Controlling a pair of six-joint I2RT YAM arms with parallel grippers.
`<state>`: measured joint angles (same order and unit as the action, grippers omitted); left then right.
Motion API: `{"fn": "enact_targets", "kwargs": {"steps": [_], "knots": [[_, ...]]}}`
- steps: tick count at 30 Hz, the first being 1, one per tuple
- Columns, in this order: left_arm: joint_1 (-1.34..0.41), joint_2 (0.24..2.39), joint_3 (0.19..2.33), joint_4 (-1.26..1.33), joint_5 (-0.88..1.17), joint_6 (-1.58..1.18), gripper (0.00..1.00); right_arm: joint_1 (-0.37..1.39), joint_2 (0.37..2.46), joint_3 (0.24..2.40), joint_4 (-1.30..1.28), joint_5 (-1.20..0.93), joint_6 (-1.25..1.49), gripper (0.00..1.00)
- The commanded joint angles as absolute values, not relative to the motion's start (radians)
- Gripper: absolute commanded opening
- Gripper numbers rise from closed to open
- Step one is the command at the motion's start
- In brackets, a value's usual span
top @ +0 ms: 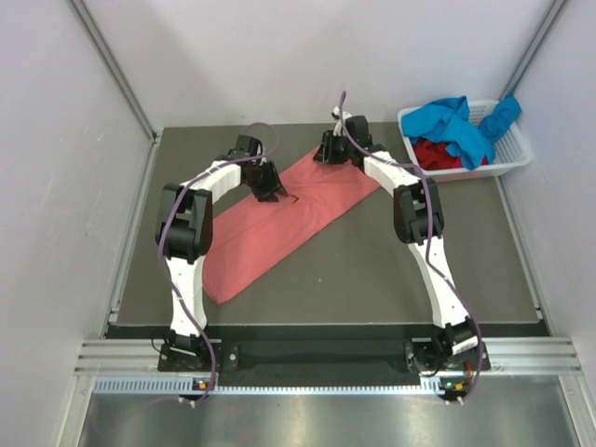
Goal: Fold and stack the t-shirts
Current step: Fold the tshirt
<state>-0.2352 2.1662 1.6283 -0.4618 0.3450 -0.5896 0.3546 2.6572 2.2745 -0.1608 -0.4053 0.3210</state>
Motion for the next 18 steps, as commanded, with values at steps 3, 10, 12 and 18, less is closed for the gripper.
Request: {"fn": "enact_targets", "kwargs": {"steps": [3, 10, 12, 18], "knots": [[-0.235, 2.103, 1.629, -0.413, 0.360, -0.598, 0.45, 0.368, 2.660, 2.345, -0.121, -0.413, 0.345, 0.28], [-0.235, 2.106, 1.625, -0.414, 0.360, -0.595, 0.44, 0.368, 2.626, 2.329, -0.069, -0.433, 0.390, 0.05], [-0.235, 2.109, 1.624, -0.417, 0.364, -0.595, 0.44, 0.370, 2.609, 2.326, -0.060, -0.443, 0.405, 0.02], [-0.233, 2.108, 1.628, -0.420, 0.361, -0.594, 0.45, 0.371, 2.563, 2.283, -0.012, -0.459, 0.428, 0.02]]}}
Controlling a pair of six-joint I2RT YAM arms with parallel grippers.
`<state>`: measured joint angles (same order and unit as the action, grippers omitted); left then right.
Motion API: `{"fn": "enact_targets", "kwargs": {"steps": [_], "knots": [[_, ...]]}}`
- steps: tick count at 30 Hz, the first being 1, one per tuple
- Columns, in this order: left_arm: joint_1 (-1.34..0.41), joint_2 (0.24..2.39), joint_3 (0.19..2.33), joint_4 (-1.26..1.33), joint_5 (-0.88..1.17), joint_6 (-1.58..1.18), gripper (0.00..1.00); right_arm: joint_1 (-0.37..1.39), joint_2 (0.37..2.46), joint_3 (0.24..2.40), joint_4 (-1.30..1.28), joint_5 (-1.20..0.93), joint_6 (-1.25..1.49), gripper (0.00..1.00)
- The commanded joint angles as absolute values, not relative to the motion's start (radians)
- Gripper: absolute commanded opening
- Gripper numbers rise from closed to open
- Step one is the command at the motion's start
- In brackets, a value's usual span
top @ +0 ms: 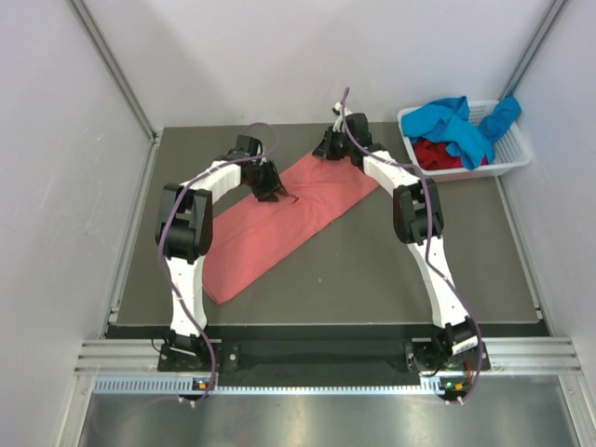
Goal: Fold and stack the t-shirts
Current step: Fold the tshirt
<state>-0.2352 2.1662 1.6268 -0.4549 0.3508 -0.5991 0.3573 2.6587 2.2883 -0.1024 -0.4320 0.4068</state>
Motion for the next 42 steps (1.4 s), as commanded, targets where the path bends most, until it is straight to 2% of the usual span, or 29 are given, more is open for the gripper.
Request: {"fn": "enact_targets", "kwargs": {"steps": [1, 7, 12, 21, 27, 28, 29, 34, 42], "knots": [[-0.233, 2.106, 1.628, -0.423, 0.353, -0.594, 0.45, 0.370, 2.562, 2.284, -0.009, -0.459, 0.428, 0.02], [-0.233, 2.108, 1.632, -0.407, 0.344, -0.597, 0.47, 0.365, 2.568, 2.270, -0.018, -0.423, 0.414, 0.02], [-0.232, 2.135, 1.664, -0.399, 0.356, -0.614, 0.50, 0.353, 2.606, 2.281, -0.014, -0.399, 0.405, 0.08], [-0.224, 2.177, 1.675, -0.290, 0.408, -0.698, 0.51, 0.325, 2.632, 2.275, 0.031, -0.314, 0.420, 0.07], [-0.224, 2.201, 1.709, -0.301, 0.405, -0.703, 0.51, 0.324, 2.690, 2.347, 0.032, -0.325, 0.465, 0.09], [-0.224, 2.203, 1.710, -0.305, 0.403, -0.701, 0.51, 0.322, 2.703, 2.353, 0.031, -0.334, 0.477, 0.11], [-0.224, 2.204, 1.720, -0.313, 0.397, -0.695, 0.51, 0.322, 2.704, 2.355, 0.034, -0.342, 0.488, 0.19], [-0.222, 2.201, 1.747, -0.351, 0.385, -0.673, 0.51, 0.319, 2.688, 2.353, 0.006, -0.333, 0.476, 0.41], [-0.207, 2.137, 1.782, -0.478, 0.298, -0.540, 0.51, 0.250, 2.508, 2.370, -0.211, -0.247, 0.427, 0.54]]}}
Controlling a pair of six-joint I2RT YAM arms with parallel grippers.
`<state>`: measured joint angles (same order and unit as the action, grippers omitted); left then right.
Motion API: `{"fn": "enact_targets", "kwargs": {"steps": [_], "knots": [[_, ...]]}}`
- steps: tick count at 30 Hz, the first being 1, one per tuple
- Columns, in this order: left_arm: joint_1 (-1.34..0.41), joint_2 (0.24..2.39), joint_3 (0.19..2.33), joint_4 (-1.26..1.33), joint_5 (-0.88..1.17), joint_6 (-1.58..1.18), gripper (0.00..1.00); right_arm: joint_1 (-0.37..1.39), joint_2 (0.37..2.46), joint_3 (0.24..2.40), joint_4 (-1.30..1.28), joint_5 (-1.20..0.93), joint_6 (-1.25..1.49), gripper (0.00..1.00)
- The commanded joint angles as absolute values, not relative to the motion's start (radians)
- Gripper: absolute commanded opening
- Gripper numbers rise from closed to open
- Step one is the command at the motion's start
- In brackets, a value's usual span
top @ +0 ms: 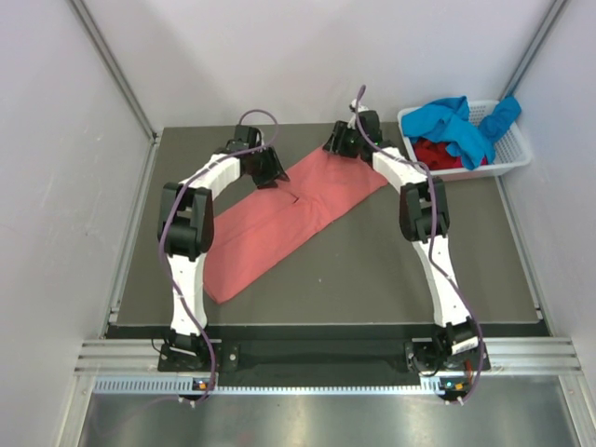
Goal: Fold and stack the t-shirts
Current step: Fold the tshirt
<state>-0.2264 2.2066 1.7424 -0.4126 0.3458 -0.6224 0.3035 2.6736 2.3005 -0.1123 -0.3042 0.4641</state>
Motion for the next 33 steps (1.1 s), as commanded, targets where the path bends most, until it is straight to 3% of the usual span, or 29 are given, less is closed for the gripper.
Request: {"fn": "enact_targets", "kwargs": {"steps": [1, 6, 8, 11, 17, 18, 19, 22, 26, 33], "knots": [[-0.201, 2.128, 1.784, -0.501, 0.292, -0.499, 0.52, 0.241, 2.485, 2.375, -0.283, -0.235, 0.416, 0.56], [-0.134, 2.025, 1.743, -0.646, 0.255, -0.385, 0.60, 0.212, 2.303, 2.303, -0.486, -0.173, 0.359, 0.66], [-0.100, 1.955, 1.692, -0.690, 0.223, -0.336, 0.61, 0.207, 2.249, 2.229, -0.552, -0.164, 0.341, 0.77], [-0.042, 1.857, 1.614, -0.735, 0.183, -0.305, 0.62, 0.201, 2.152, 2.122, -0.615, -0.144, 0.359, 0.83], [0.066, 1.605, 1.381, -0.764, 0.172, -0.310, 0.61, 0.209, 1.962, 1.796, -0.612, -0.084, 0.501, 0.72], [0.067, 1.573, 1.356, -0.765, 0.169, -0.314, 0.60, 0.210, 1.926, 1.755, -0.598, -0.080, 0.526, 0.68], [0.067, 1.540, 1.307, -0.764, 0.172, -0.325, 0.60, 0.210, 1.907, 1.714, -0.571, -0.071, 0.584, 0.58], [0.067, 1.425, 1.211, -0.756, 0.192, -0.373, 0.60, 0.213, 1.861, 1.557, -0.465, -0.060, 0.687, 0.47], [0.067, 1.284, 1.115, -0.753, 0.221, -0.437, 0.59, 0.230, 1.845, 1.392, -0.336, -0.012, 0.773, 0.50], [0.067, 1.181, 1.062, -0.794, 0.235, -0.477, 0.58, 0.233, 1.910, 1.319, -0.193, 0.035, 0.824, 0.56]]}}
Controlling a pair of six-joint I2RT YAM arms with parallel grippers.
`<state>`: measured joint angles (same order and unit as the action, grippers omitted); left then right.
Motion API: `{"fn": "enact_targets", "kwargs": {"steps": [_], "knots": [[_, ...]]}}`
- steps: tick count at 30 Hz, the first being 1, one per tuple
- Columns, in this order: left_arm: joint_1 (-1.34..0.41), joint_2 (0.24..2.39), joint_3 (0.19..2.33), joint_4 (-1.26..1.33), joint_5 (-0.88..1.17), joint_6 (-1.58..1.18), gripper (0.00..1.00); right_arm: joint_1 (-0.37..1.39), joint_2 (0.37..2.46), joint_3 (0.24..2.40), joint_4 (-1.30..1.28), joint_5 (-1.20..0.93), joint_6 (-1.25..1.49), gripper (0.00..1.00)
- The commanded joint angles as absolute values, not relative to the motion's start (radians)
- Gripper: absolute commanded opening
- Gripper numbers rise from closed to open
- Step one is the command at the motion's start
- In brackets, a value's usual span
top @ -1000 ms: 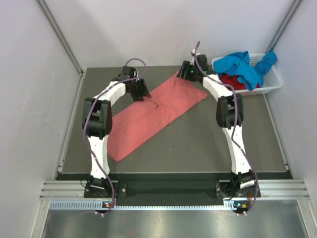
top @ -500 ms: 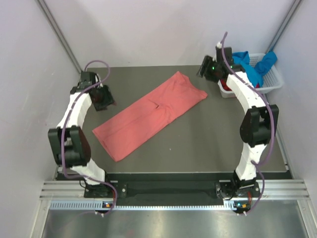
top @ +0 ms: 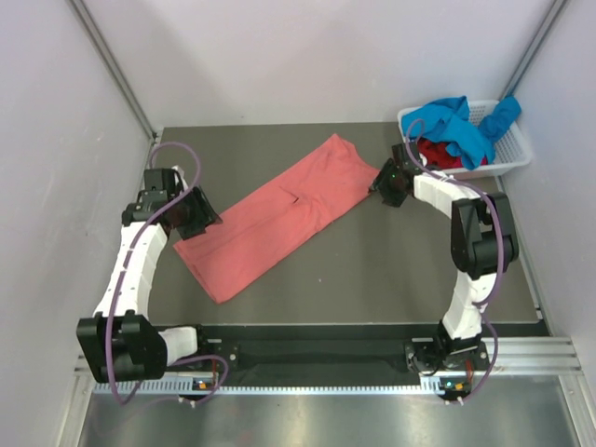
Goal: Fold and stack the t-shirts
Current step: Fold the tshirt
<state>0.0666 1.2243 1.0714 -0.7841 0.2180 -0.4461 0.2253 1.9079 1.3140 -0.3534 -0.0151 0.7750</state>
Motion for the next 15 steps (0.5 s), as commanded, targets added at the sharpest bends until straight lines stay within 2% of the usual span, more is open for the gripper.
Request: {"fn": "enact_targets", "kwargs": {"steps": [1, 12, 14, 15], "knots": [[0.067, 1.175, 1.058, -0.795, 0.236, -0.477, 0.59, 0.235, 1.919, 1.313, -0.169, 0.032, 0.824, 0.56], [0.068, 1.161, 1.061, -0.799, 0.233, -0.479, 0.58, 0.230, 2.078, 1.423, -0.135, 0.080, 0.824, 0.50], [0.067, 1.173, 1.069, -0.796, 0.224, -0.472, 0.58, 0.229, 2.091, 1.446, -0.132, 0.104, 0.822, 0.46], [0.067, 1.178, 1.074, -0.796, 0.218, -0.466, 0.57, 0.229, 2.108, 1.459, -0.129, 0.112, 0.804, 0.37]]}}
